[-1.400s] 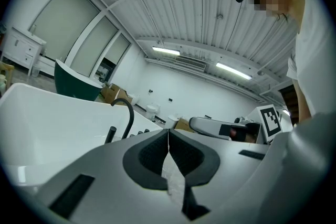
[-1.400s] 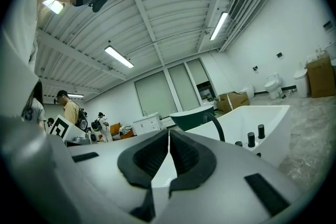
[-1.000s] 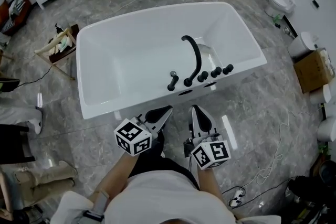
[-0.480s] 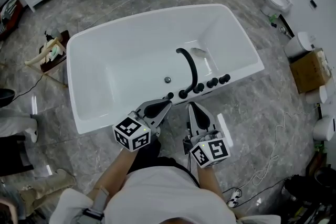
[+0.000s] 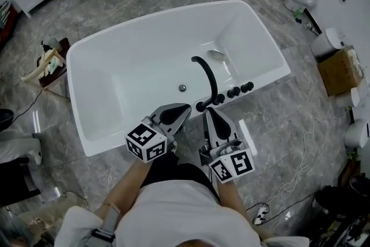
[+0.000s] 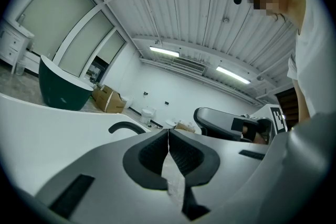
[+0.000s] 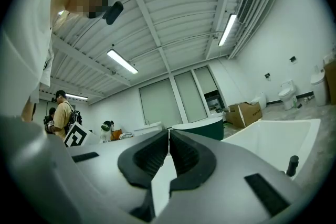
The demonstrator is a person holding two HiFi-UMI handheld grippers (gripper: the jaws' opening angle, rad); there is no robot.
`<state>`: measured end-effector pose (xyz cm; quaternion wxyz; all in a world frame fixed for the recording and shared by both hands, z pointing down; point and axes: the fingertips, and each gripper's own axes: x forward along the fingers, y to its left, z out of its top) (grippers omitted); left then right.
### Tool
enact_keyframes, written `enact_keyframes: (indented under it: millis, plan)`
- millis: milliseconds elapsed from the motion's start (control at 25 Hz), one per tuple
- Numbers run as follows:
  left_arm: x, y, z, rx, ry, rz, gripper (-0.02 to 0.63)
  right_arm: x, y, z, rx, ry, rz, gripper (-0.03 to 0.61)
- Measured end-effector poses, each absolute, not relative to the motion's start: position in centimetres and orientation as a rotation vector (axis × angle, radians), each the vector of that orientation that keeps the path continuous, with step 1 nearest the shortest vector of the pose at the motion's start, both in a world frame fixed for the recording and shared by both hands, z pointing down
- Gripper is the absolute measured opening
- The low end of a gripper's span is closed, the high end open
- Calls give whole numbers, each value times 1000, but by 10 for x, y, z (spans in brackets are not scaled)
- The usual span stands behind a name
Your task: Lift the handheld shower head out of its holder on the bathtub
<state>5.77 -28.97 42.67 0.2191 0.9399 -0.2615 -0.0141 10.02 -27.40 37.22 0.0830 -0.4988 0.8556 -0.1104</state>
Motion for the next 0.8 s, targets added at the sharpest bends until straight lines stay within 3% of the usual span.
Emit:
enact_keyframes:
  millis: [120,160,240,280,800]
  plan:
    - [57,-295,428,2600,-714,-42,12,97,-281,373,-1484,2558,-324,24]
    - [57,-298,427,2596,-718,-43,12,96,-284,373,-1485,2564,-324,59]
    - [57,-301,425,2588,-733,-50,12,98,-289,371,-1493,2563,-327,200]
    - [56,-303,424,2585,-742,-56,12,98,-291,370,-1502,2560,-320,211]
    - [27,-309,447,2472,-917,-59,12,72,-301,408,-1384,2790,-359,213]
